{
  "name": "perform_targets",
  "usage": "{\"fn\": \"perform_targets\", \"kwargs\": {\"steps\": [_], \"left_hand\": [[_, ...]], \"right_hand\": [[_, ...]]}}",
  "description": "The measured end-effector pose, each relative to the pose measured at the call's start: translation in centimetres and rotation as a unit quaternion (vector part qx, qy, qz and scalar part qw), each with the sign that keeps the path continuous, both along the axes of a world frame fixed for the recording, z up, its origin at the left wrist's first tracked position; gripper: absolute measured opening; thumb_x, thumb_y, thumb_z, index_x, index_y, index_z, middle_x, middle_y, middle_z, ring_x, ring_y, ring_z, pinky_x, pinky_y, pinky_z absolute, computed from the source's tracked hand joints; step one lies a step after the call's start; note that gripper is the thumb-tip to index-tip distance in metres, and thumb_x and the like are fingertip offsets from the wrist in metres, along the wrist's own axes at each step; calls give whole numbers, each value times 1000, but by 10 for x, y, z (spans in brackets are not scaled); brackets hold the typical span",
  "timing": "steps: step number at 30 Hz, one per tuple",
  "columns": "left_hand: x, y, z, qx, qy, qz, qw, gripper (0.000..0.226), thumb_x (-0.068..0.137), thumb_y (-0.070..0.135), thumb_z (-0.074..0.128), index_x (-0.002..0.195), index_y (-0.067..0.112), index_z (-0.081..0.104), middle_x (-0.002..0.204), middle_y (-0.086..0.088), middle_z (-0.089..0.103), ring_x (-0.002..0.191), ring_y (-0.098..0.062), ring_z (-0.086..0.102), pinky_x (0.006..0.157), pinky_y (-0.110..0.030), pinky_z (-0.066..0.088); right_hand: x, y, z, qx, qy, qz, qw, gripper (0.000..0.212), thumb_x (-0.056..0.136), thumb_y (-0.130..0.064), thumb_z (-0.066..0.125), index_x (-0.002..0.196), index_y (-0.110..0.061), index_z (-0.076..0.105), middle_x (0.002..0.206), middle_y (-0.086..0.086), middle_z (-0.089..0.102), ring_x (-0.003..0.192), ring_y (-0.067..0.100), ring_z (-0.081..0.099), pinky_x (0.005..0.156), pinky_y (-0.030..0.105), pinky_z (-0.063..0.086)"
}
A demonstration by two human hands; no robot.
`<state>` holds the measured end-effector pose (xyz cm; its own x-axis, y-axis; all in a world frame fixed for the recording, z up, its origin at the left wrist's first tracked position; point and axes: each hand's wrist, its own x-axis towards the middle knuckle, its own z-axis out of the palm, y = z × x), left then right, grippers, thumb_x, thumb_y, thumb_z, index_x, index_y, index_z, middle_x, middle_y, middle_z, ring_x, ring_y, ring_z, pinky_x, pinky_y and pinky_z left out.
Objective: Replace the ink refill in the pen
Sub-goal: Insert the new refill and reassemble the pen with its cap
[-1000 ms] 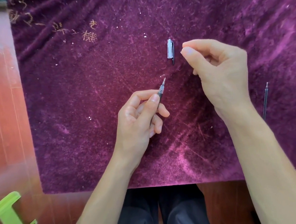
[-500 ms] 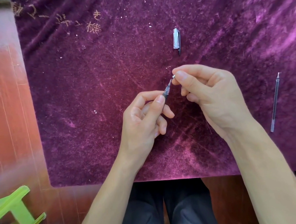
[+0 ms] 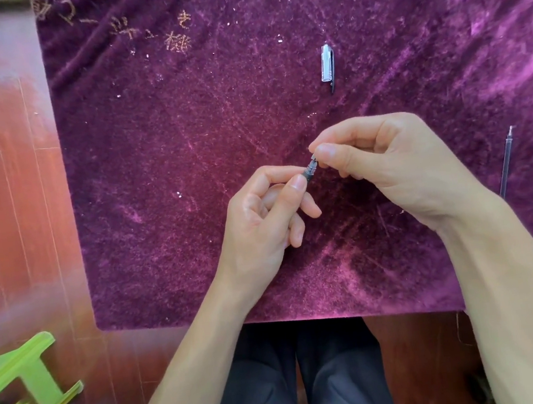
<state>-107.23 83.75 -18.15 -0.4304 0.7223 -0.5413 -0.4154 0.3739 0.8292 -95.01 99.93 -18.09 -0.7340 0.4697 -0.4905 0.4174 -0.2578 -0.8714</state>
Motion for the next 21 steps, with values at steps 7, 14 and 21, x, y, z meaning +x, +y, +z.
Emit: {"fn": "perform_targets", "kwargs": {"steps": [7,14,21], "left_hand": [[3,-5,1,2,6,-5,1000,17,104,14,54,111,5,67,73,-5,71,43,-11,46,44,-19,39],[4,-8,3,16,-47,18,999,21,106,13,49,114,2,65,74,-7,69,41,-10,43,43,-13,38],[8,-5,4,22,-49,40,998,18,106,13,49,110,5,65,73,-6,69,41,-9,43,43,-17,37]], "right_hand": [[5,-1,2,-11,-7,38,999,16,89,-38,76,96,-26,84,93,-12,83,79,-5,68,75,11,53],[3,-20,-7,-41,23,-15,999,10,95,-31,75,100,-27,83,81,-20,77,71,-9,63,69,8,49],[0,-37,-11,-76,15,-101,992,13,94,-39,80,99,-29,86,85,-13,76,68,-1,54,64,13,46]]}}
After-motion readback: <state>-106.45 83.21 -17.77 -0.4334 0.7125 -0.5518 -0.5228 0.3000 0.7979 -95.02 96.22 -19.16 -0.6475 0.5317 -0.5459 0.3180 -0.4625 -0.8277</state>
